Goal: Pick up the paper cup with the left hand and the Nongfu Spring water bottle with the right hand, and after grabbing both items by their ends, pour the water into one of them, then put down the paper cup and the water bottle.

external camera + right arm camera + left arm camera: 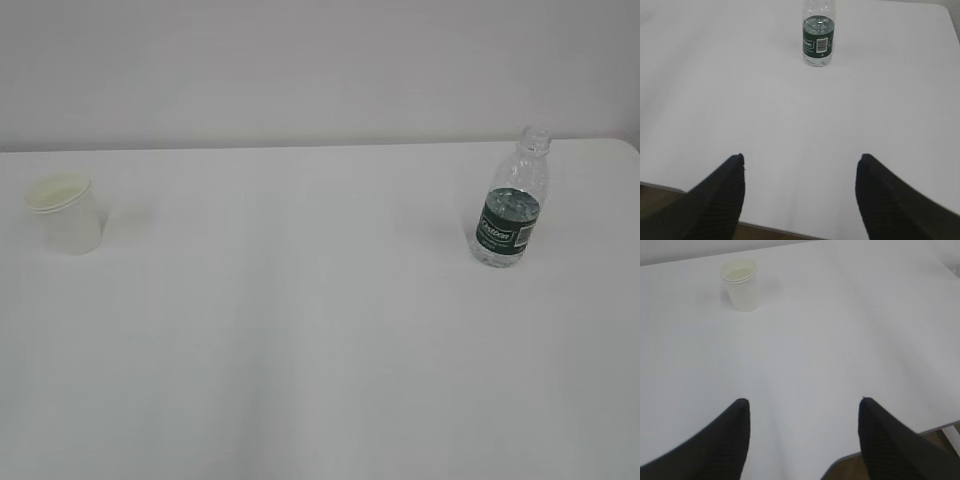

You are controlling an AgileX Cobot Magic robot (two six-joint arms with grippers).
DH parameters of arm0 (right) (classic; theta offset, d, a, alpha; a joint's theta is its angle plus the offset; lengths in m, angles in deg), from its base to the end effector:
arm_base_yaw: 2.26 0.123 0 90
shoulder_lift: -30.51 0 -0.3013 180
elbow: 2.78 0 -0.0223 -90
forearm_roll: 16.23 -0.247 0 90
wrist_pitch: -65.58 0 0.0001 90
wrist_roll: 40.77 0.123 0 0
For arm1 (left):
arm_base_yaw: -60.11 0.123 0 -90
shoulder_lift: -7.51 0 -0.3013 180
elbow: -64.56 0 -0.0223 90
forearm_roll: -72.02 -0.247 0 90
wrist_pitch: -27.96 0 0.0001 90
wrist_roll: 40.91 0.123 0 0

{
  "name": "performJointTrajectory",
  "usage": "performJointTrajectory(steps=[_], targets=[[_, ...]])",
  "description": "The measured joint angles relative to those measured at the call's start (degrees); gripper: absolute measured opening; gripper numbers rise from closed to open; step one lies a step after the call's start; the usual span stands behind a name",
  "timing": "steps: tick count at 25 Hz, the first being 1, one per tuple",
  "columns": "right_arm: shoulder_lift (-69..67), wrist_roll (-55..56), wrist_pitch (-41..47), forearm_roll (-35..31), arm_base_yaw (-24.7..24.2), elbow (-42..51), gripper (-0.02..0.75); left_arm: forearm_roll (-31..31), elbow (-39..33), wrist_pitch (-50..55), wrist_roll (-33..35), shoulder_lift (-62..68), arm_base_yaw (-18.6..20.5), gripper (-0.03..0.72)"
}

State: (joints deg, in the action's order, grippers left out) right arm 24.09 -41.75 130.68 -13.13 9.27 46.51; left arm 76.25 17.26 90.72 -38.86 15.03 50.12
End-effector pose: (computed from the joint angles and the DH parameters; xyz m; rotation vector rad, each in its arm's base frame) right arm -0.0012 -0.0064 0.2513 -0.2243 2.0956 0.0450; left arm -0.0023 -0.0078 0.2662 0.2216 2.0425 -0.1745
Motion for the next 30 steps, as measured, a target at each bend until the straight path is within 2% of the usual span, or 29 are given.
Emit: performJointTrajectory(steps=[24, 26, 30], targets=[[0.00, 0.00, 0.00, -1.57, -0.11, 0.00, 0.519, 0.06, 0.00, 0.00, -0.10, 0.00, 0.00, 0.481], [0.00, 0.00, 0.00, -1.57, -1.19, 0.00, 0.519, 0.36, 0.00, 0.00, -0.10, 0.00, 1.35, 0.476], [0.00, 0.00, 0.00, -1.57, -6.48, 0.00, 0.519, 0.50, 0.00, 0.00, -0.10, 0.00, 7.64, 0.465]])
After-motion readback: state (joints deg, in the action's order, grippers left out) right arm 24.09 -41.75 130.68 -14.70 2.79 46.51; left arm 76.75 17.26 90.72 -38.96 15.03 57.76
